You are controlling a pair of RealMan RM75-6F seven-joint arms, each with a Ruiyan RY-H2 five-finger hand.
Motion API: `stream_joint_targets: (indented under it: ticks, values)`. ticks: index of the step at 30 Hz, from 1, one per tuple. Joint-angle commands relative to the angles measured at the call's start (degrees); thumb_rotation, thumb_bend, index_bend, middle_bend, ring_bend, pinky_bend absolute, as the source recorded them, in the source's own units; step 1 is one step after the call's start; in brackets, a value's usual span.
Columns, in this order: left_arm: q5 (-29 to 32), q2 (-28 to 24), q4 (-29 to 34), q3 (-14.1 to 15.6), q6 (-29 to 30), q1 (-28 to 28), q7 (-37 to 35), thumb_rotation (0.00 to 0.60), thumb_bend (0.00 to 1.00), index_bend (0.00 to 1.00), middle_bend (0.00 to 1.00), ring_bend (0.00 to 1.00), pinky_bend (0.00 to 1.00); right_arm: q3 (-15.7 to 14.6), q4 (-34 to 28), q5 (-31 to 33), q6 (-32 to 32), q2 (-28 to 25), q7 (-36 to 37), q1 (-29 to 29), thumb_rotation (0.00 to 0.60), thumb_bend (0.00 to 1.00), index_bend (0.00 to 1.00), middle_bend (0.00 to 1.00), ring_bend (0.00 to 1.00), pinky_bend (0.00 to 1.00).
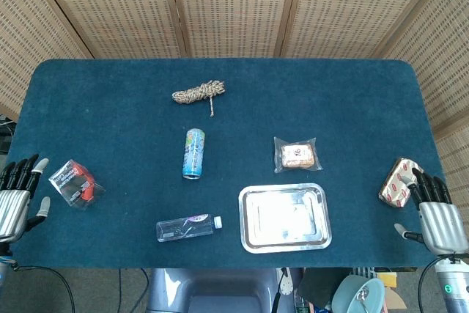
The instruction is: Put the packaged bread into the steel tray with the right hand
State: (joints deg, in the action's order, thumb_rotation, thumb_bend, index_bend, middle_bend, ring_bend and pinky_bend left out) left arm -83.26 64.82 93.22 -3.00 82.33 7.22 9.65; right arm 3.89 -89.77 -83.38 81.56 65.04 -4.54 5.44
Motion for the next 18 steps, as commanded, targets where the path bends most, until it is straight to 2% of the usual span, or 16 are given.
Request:
stream_joint_targets:
  ticks: [1, 9, 18]
  values:
    - [0.53, 0.23, -0.10, -0.22, -0.44, 0.29, 0.55, 0.600, 0.50, 0.00, 0.00, 0.00, 0.00, 0.24, 0.50, 0.19, -0.46, 0.26, 0.52, 0.38, 0.600, 0.15, 0.11, 0.00, 0.00, 0.00]
    - [1.54, 0.69, 0.31, -0.57, -0.74, 0.55, 1.37, 0.600, 0.50, 0.00, 0.00, 0.00, 0.00, 0.68, 1.90, 1.45, -3.63, 0.36, 1.13, 2.05, 0.600, 0.15, 0.11, 0.00, 0.00, 0.00]
    - [1.37, -0.12, 0.52, -0.43, -0.13, 0.18, 0.70, 0.600, 0.50, 0.00, 0.00, 0.00, 0.00, 0.22, -1.55, 0.88, -2.14, -1.73, -1.51, 1.38, 0.600, 0.15, 0.11, 0.00, 0.00, 0.00]
